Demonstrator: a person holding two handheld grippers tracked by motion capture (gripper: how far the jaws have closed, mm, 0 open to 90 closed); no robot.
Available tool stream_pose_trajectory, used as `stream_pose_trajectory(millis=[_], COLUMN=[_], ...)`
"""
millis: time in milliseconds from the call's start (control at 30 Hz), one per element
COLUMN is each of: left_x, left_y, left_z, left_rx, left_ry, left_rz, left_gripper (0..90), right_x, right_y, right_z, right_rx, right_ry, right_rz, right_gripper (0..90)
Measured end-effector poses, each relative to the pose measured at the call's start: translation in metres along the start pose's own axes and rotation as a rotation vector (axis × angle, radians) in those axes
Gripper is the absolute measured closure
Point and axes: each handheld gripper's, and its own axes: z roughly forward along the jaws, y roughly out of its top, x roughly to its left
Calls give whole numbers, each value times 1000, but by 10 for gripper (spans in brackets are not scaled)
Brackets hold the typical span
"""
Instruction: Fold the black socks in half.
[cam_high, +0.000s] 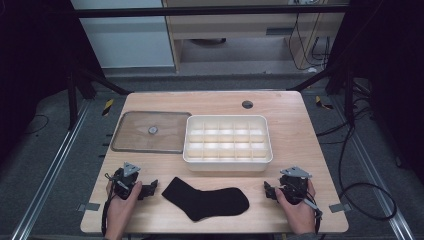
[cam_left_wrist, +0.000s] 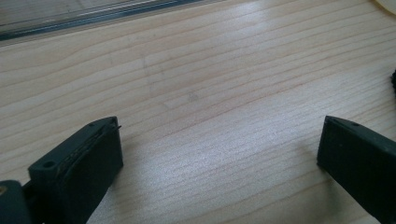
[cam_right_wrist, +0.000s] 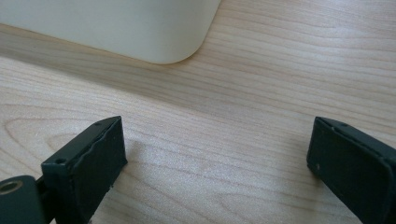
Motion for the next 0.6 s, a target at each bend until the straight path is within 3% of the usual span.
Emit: stream_pose_trajectory(millis=[100,200,367,600], left_x=[0,5,9,4], left_y=[0,-1,0,1], left_z=[0,-3,-15,-32], left_rx=[-2,-25,-49,-76], left_ry=[-3,-31,-78,-95], left_rz=[-2,-34,-87,-90], left_gripper=[0,27,47,52], right_x=[0,0,2,5], right_y=[0,0,-1,1], right_z=[0,0,-2,-7], right_rx=[0,0,-17,-17], right_ry=[0,1,8,21], right_rz=[0,-1,-6,-3], right_gripper=[48,51,149,205])
